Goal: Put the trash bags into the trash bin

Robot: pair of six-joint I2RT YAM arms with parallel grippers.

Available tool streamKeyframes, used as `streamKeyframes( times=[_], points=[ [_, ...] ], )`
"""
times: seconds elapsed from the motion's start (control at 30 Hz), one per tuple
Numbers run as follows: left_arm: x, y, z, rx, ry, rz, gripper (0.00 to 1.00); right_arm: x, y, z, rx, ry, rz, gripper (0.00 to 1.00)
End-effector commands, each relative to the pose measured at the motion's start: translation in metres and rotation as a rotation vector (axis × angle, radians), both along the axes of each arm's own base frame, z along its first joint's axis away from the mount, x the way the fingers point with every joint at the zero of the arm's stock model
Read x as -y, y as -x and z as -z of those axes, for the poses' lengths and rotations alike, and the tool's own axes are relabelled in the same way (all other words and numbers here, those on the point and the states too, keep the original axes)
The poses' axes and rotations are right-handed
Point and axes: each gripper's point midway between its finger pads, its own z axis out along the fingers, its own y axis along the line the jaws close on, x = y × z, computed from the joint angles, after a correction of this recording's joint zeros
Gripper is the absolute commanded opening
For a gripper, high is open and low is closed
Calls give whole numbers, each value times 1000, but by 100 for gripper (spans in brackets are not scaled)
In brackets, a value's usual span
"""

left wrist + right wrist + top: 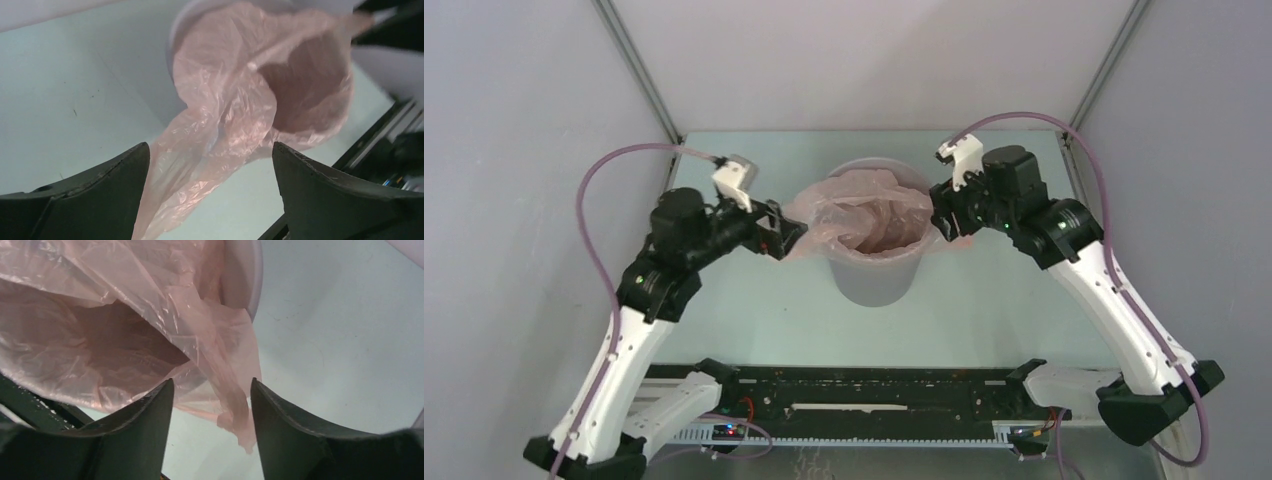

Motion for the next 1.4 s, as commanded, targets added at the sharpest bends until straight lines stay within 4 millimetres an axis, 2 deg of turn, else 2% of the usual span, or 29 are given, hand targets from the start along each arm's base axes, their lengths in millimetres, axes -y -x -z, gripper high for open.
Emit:
streamKeyframes(
  times=[0.0,0.1,0.2,0.23,0.27,0.33,0.37,0.6,0.7,0.8,0.93,1.03,1.17,1.37],
  points=[
    [3,0,14,124,-264,93,96,-2,-22,-20,107,57,39,62],
    [-8,-14,21,109,-303,6,92,-6,-25,-14,78,68,51,57],
    [-30,-38,23,61,-359,-166,76,-6,-30,-13,93,66,68,57],
    [-35,-44,28,32,-381,-204,75,-7,-32,-14,104,60,72,58],
    [-36,-48,24,23,-386,-220,74,-8,-34,-14,109,53,74,58],
    [-26,-52,23,6,-385,-175,71,-12,-36,-15,116,32,65,55],
    [-20,-54,22,1,-376,-154,69,-16,-37,-16,116,20,56,50],
    [-9,-66,5,27,-293,-169,38,-29,-51,-16,81,-57,59,19],
    [-3,-71,5,0,-242,-185,36,-30,-59,-11,32,-97,70,6],
    [3,-76,9,-37,-220,-179,34,-26,-69,-5,-24,-150,102,0],
    [7,-84,13,-79,-181,-209,10,-20,-80,1,-121,-258,136,0],
    [19,-92,16,-116,-139,-186,8,-11,-89,5,-181,-321,169,0],
    [27,-106,18,-197,-78,-192,0,-3,-101,8,-252,-380,205,0],
    [36,-115,21,-315,41,-154,0,-5,-107,6,-329,-400,198,2]
  ],
)
